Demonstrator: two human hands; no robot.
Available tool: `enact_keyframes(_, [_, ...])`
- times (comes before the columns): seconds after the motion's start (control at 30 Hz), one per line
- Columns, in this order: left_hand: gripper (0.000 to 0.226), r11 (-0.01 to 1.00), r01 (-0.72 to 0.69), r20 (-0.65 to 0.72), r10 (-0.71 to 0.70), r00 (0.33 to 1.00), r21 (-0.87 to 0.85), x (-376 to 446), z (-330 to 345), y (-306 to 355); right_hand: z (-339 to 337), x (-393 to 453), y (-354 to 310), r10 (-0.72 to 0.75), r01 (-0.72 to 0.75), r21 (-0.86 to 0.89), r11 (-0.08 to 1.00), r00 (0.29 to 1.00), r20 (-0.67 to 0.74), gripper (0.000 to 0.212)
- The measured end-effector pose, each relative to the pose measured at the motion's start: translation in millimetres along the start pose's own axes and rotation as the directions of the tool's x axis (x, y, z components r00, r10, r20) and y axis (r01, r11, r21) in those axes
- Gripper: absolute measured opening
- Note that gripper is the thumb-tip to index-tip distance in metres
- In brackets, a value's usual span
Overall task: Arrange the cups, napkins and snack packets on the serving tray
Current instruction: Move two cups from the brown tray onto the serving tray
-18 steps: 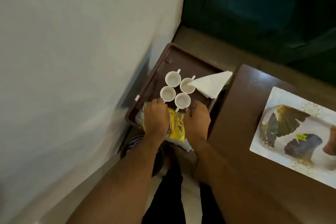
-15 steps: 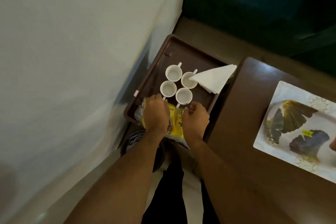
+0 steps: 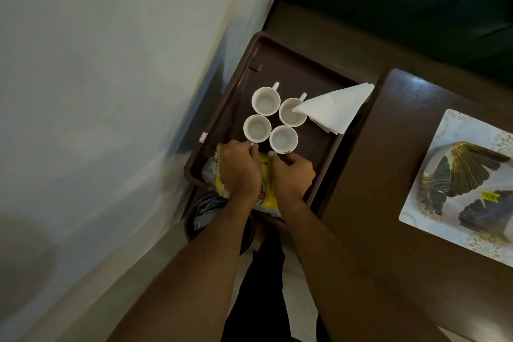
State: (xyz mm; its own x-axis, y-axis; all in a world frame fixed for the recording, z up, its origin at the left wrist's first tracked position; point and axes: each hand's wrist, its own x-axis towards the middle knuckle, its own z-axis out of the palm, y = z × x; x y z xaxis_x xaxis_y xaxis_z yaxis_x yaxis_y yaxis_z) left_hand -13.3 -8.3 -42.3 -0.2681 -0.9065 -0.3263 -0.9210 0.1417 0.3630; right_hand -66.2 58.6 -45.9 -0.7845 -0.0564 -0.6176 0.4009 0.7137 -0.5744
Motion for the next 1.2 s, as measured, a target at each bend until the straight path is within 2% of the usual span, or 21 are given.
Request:
enact_keyframes(0.3, [0.033, 0.978, 0.057, -0.047, -0.068, 0.997, -0.199, -15.5, 6.1, 0.5, -0.3, -1.4, 12.1, -0.118, 0.117, 0.046, 0.992, 0.993, 0.03, 0.029])
enact_keyframes(0.47, [0.029, 0.936, 0.05, -0.102, -0.091, 0.991, -0.348, -32.2, 8.0, 0.2, -16.4, 2.4, 23.5, -0.19, 0.187, 0.069, 0.98, 0.981, 0.043, 0.01])
enact_keyframes(0.6, [0.023, 0.887, 0.022, -0.157, -0.106, 0.982, -0.461, -52.9, 13.2, 6.1, -35.8, 3.6, 30.6, -0.232, 0.225, 0.133, 0.965, 0.972, 0.04, 0.008])
enact_keyframes(0.93, [0.02, 0.854, -0.063, -0.239, -0.073, 0.968, -0.516, -118.7, 39.9, 51.5, -125.6, 16.3, 58.7, -0.388, 0.385, 0.2, 0.901, 0.921, -0.027, 0.006])
enact_keyframes(1.2, [0.013, 0.794, -0.151, -0.21, 0.03, 0.977, -0.59, -189.9, 96.2, 125.9, -226.3, 54.6, 111.7, -0.311, 0.341, 0.214, 0.915, 0.937, -0.162, 0.011])
